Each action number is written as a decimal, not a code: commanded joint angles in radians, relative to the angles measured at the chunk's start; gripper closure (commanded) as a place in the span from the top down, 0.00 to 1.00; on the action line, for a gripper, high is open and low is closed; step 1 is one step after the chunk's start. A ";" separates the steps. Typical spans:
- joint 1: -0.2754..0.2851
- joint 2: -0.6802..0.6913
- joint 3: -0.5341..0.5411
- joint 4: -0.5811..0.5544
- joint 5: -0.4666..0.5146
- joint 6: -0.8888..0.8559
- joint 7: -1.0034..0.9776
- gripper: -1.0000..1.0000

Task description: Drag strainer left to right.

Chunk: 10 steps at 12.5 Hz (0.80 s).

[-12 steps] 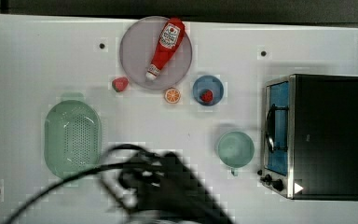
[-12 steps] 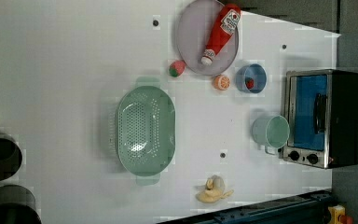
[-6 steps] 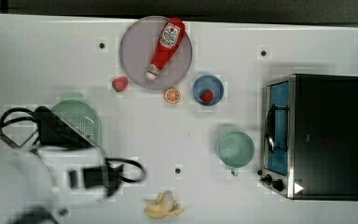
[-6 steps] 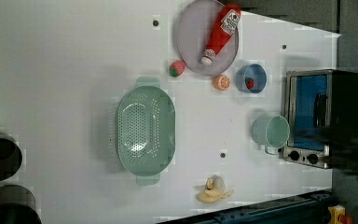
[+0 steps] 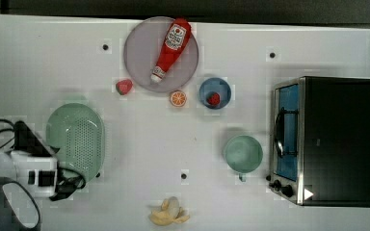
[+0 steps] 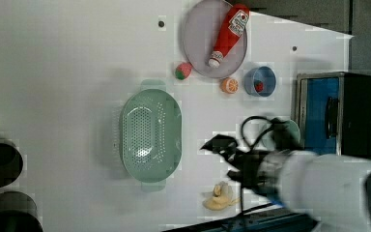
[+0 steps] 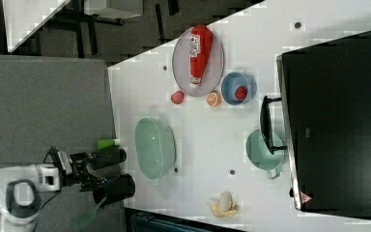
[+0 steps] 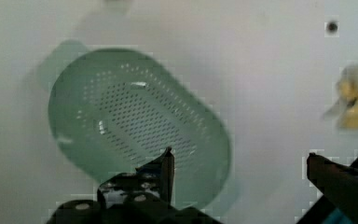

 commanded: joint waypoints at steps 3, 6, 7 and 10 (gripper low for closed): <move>-0.038 0.205 0.028 -0.089 -0.016 0.322 0.519 1.00; -0.038 0.333 0.024 -0.121 -0.063 0.479 0.632 1.00; -0.037 0.373 0.023 -0.120 -0.091 0.509 0.661 1.00; -0.030 0.474 -0.003 -0.118 -0.163 0.590 0.758 1.00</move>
